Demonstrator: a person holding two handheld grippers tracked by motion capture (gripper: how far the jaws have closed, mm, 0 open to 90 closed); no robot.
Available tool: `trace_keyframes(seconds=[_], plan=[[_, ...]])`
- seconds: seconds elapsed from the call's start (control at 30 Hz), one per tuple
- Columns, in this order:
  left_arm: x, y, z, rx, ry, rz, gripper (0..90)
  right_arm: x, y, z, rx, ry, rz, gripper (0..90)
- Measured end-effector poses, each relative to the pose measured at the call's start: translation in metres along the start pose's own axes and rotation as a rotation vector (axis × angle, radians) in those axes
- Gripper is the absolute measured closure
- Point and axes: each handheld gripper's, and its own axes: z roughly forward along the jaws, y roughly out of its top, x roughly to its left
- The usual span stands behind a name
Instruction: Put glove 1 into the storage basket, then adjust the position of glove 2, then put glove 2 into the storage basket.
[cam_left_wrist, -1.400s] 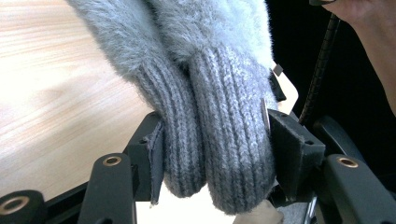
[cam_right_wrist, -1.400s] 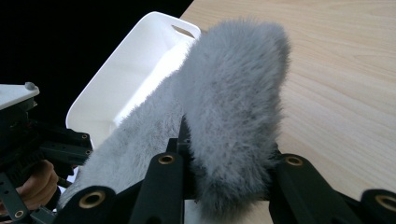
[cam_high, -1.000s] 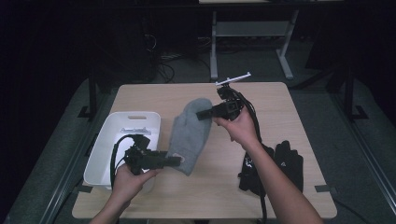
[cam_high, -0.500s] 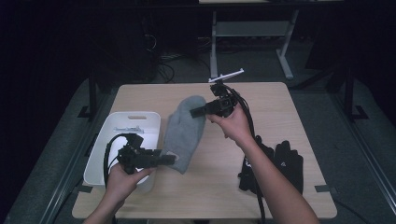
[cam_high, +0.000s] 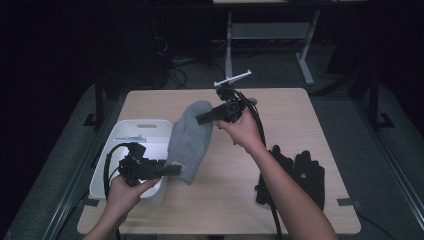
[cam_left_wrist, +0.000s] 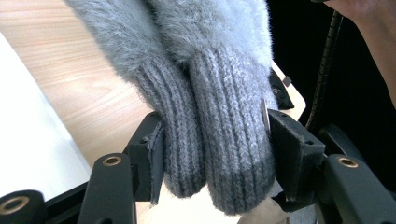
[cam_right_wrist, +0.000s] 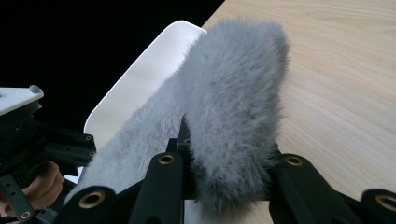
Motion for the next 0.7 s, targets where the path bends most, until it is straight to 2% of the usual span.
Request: trace_keyframes(seconds=[0.43,0.5,0.53,0.7], plan=[[0.003,-0.001,-0.006,-0.004,0.004,0.005,42.8,0.005,0.004,0.004,0.011,-0.003,-0.01,72.1],[0.003,-0.002,-0.007,-0.01,0.006,-0.006,42.8,0.006,0.004,0.006,0.012,-0.004,-0.005,72.1],[0.003,-0.002,-0.008,-0.009,0.006,0.004,42.8,0.006,0.005,0.006,0.016,0.0,-0.01,72.1],[0.005,-0.003,-0.013,-0.018,0.013,-0.011,42.8,0.01,0.009,0.01,0.015,0.004,-0.014,72.1]])
